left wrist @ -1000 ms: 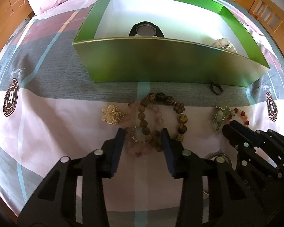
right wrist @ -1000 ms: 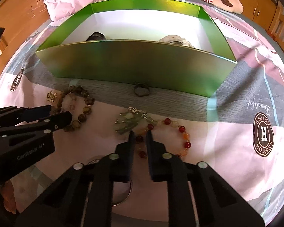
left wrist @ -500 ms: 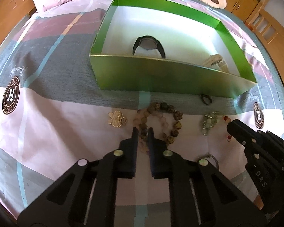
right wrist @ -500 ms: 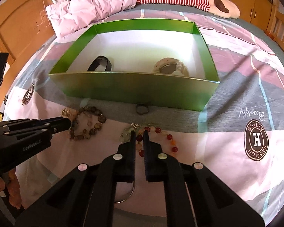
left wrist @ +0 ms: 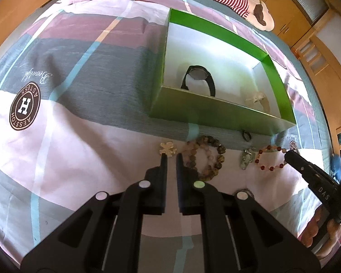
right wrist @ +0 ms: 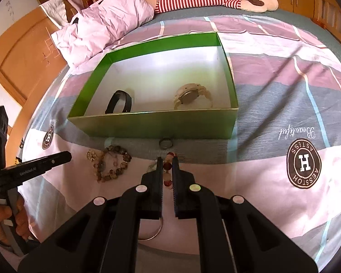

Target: Organize jewelry

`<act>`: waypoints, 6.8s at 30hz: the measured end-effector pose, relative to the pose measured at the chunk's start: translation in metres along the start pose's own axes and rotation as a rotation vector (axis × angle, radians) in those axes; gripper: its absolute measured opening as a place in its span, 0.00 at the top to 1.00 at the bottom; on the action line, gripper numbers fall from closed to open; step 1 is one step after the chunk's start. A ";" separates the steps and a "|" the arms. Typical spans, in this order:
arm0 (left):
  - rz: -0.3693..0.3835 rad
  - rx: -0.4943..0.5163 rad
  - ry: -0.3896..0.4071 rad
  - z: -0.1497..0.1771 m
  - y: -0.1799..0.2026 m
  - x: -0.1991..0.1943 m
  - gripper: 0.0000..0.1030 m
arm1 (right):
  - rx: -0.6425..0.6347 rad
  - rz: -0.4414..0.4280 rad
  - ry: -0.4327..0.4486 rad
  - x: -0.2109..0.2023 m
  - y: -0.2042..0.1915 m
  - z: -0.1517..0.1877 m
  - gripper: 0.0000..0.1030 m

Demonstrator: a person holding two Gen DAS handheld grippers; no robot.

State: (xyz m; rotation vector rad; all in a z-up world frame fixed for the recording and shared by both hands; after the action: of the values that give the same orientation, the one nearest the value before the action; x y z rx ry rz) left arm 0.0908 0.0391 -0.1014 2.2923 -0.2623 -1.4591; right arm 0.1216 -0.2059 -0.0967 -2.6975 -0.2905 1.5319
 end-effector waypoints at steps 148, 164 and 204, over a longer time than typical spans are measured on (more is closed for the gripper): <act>-0.164 0.159 0.205 -0.078 0.036 0.009 0.75 | 0.025 0.119 0.222 0.021 -0.008 -0.065 0.92; -0.020 0.077 0.201 -0.076 0.018 -0.033 0.31 | 0.039 -0.004 0.185 -0.026 -0.017 -0.045 0.47; -0.065 0.063 -0.097 -0.006 0.012 0.056 0.56 | -0.123 0.066 -0.143 0.052 -0.036 0.016 0.83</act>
State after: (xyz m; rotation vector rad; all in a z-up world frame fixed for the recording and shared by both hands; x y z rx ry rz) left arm 0.1219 0.0087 -0.1401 2.3027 -0.2678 -1.6192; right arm 0.1285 -0.1627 -0.1455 -2.7180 -0.3126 1.7871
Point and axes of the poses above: each gripper's, at about its wrist camera, not at the fingertips, and x roughly the way its jaws point, y to its right, z to its underside, the point moved 6 cm from there along x, roughly the way its jaws point, and after that the axes turned 10 degrees about z, right-handed, at the moved point
